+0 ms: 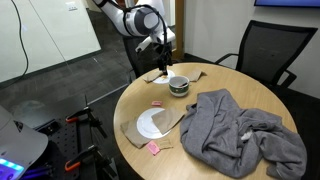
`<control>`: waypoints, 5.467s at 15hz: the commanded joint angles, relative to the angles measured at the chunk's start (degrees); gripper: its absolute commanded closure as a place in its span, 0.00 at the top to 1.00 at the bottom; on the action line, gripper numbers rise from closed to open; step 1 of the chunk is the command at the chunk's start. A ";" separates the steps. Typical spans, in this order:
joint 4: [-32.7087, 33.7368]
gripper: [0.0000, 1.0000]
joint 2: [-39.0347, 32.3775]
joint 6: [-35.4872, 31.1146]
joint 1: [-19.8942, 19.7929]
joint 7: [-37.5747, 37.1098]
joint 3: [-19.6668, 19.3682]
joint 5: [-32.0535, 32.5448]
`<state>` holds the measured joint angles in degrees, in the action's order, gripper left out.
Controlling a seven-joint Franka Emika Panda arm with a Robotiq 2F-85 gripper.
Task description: Remove the pen from the mug and put it on the table
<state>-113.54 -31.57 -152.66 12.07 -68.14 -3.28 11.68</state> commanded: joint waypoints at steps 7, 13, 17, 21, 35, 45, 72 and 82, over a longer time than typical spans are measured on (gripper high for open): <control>5.74 1.00 -6.27 -0.22 2.53 0.84 -3.41 -5.10; 7.82 1.00 -8.03 -0.21 2.78 0.84 -3.67 -5.37; 9.77 1.00 -9.67 -0.36 4.04 -0.37 -5.12 -4.45; 12.27 1.00 -11.56 0.35 5.09 -0.60 -6.35 -4.31; 23.04 0.65 -21.77 2.77 5.96 -0.73 -8.64 -4.95; 29.34 0.23 -26.62 5.68 6.66 -1.13 -9.71 -4.34; 4.58 0.04 0.77 1.11 14.41 -3.39 -10.60 15.06; -2.69 0.04 7.13 4.96 0.99 36.82 7.75 -1.77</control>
<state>-113.67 -26.92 -150.33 16.58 -42.52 0.03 15.69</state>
